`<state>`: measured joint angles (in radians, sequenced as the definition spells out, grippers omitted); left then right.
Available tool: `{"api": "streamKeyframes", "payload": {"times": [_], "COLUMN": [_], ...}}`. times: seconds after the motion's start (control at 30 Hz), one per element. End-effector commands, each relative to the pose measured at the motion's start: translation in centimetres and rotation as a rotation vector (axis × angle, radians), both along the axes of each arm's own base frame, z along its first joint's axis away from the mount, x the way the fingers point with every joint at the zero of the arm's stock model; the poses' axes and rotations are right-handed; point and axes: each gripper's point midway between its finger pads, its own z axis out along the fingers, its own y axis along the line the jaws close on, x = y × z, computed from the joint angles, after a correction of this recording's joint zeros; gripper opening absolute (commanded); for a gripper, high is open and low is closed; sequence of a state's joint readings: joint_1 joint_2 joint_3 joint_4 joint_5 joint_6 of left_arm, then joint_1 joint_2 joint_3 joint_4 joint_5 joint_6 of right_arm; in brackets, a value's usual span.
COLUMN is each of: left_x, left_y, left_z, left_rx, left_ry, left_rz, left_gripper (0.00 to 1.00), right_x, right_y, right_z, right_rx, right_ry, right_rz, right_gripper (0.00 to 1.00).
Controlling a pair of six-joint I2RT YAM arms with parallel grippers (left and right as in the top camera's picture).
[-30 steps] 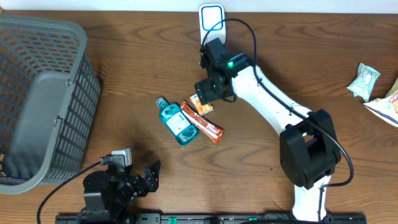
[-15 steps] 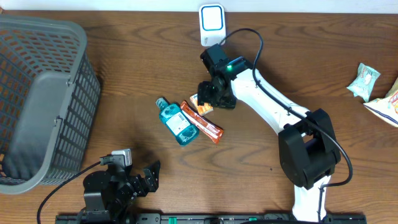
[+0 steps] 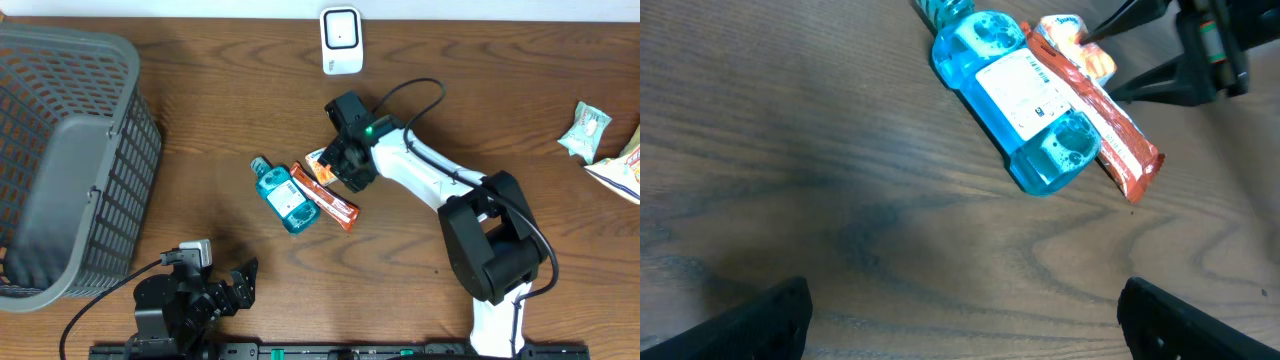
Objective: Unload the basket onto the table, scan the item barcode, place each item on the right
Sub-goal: 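Reach the right gripper down to the orange Kleenex pack, then grasp the orange Kleenex pack with the right gripper and lift it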
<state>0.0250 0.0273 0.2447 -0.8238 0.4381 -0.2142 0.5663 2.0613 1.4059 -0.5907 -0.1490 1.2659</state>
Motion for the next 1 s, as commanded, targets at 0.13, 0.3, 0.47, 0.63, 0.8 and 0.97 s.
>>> {"api": "streamKeyframes", "payload": {"times": [0.13,0.3,0.47,0.63,0.8,0.97], "left_x": [-0.1,-0.1,-0.1,-0.1,-0.1,-0.1], "left_y": [0.1,0.1,0.1,0.1,0.1,0.1], "left_z": [0.0,0.0,0.0,0.0,0.0,0.0], "left_rx": [-0.003,-0.003,-0.003,-0.003,-0.003,-0.003], "left_ry": [0.008,0.008,0.008,0.008,0.008,0.008], "left_rz": [0.012,0.012,0.012,0.012,0.012,0.012], "left_gripper": [0.98,0.98,0.98,0.98,0.98,0.98], "right_x": [-1.3,-1.3,-0.9,-1.0,-0.5,-1.4], "right_y": [-0.4,-1.7,-2.0,-3.9,-5.9,-6.5], "right_z": [-2.7,-2.8,0.2,4.2,6.4,9.3], "right_rx": [-0.002,0.01,0.301,0.644,0.8,0.983], "right_ry": [0.004,0.021,0.062,0.112,0.085,0.05], "right_rz": [-0.061,0.0,0.18,0.235,0.239,0.304], "right_gripper": [0.08,0.01,0.02,0.01,0.02,0.01]}}
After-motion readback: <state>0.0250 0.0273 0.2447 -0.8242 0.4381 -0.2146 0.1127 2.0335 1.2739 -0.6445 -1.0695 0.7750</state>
